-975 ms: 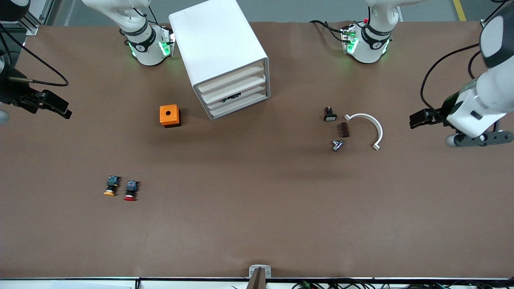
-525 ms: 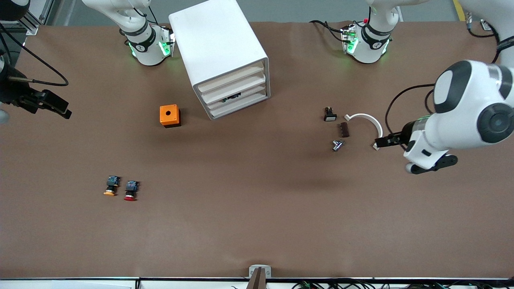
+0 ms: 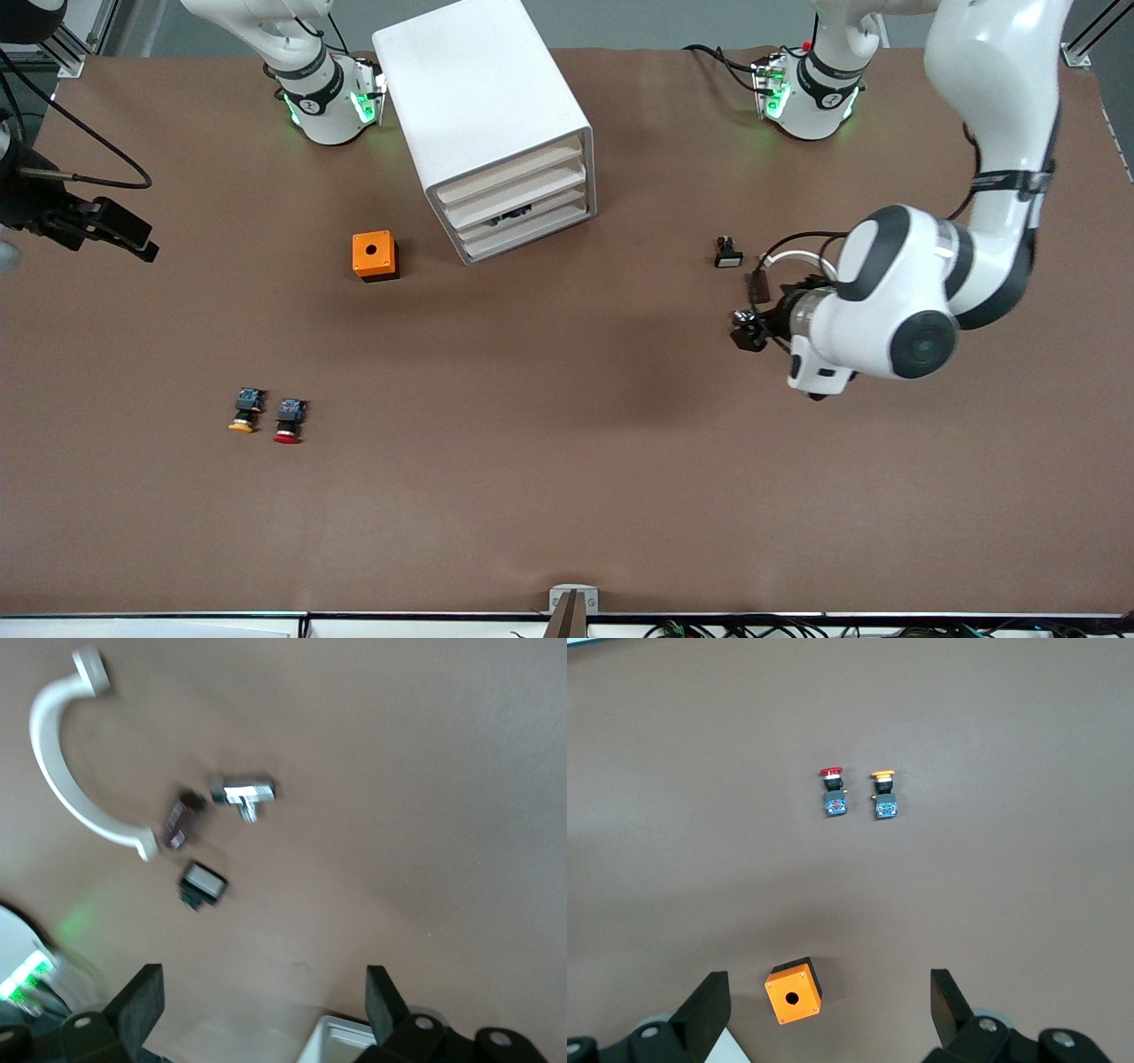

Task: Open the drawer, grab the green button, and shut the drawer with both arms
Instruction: 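Move the left gripper toward the white drawer cabinet, then hook the left gripper on the drawer handle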

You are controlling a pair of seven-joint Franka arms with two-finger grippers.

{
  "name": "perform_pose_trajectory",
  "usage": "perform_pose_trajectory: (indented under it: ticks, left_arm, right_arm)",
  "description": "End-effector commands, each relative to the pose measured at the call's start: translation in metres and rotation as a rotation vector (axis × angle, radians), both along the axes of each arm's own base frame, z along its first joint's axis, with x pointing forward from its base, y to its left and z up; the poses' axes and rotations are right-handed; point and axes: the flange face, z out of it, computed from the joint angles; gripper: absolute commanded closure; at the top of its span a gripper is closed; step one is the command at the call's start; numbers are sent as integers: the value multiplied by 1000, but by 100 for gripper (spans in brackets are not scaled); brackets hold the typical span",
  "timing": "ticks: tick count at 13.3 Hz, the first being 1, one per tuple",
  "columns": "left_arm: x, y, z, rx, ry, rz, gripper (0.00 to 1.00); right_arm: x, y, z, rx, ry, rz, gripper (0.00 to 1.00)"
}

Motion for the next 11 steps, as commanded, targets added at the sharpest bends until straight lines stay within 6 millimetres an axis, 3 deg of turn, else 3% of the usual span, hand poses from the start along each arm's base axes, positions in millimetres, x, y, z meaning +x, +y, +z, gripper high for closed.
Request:
perform_pose_trajectory:
  ticks: [1,3,6,8,11]
  left_arm:
    - [-13,-57,-17,89,51,108,0]
    - [-32,-91,-34,153,112,206,0]
    - [-55,-131,-80,242,299,462,0]
    - [-75,-158,-105,294,384,537,0]
    - [-95,-176,-149,339,581,647,2]
  right_arm:
    - [-1,2,10,-11,-34,-3,0]
    - [-3,3,13,-8,-37,-2,0]
    - [-4,4,10,-4,-22,-2,0]
    - [-4,6,6,-6,-10,3,0]
    - [-3,3,5,-6,-10,-2,0]
